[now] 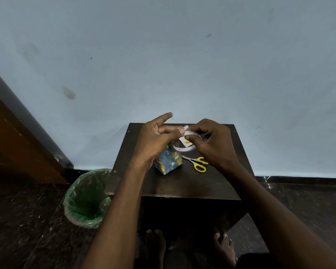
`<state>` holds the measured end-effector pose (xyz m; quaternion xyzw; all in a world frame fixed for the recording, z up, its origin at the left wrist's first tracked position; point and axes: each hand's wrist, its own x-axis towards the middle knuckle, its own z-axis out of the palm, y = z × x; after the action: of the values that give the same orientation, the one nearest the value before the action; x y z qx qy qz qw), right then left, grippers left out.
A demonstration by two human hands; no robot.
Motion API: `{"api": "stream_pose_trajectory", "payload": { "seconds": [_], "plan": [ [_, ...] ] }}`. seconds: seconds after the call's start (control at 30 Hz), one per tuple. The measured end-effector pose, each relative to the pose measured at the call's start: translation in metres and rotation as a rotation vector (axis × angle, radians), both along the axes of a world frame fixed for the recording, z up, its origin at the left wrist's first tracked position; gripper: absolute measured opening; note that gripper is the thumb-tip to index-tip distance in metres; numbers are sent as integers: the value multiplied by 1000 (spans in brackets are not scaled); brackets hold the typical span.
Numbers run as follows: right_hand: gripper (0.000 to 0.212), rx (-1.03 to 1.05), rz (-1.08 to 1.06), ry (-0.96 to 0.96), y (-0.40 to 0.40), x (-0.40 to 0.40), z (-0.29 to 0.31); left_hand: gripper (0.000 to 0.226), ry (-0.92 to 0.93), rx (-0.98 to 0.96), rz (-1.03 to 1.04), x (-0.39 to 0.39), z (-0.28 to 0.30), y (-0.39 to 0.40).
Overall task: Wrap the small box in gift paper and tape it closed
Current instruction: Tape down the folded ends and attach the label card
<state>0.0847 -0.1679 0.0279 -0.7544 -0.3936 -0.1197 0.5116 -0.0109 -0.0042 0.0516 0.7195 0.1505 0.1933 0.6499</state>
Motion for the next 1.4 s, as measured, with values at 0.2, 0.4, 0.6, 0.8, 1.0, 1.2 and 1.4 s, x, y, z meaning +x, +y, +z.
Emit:
{"api": "stream_pose_trajectory", "payload": {
  "seconds": [0.2,0.4,0.6,0.8,1.0,1.2,1.4],
  "plan": [
    [16,-5,65,12,-7,4,9,65,53,60,-8,7,-9,6],
    [15,6,-116,80,-14,20,7,64,35,128,25,5,-17,14],
    [9,-195,-317,143,-10,30,-20,72,8,254,-49,2,-18,18],
    [17,-692,-175,82,1,27,-53,61,-40,215,-97,-6,-14,20],
    [13,-106,-108,297,14,10,-18,53,-72,160,-143,-9,-13,22],
    [15,226,153,682,24,-17,11,52,-81,136,-145,-9,-15,24],
    [12,310,127,656,28,-21,7,55,-79,145,-137,-8,-16,25]
  ]
}}
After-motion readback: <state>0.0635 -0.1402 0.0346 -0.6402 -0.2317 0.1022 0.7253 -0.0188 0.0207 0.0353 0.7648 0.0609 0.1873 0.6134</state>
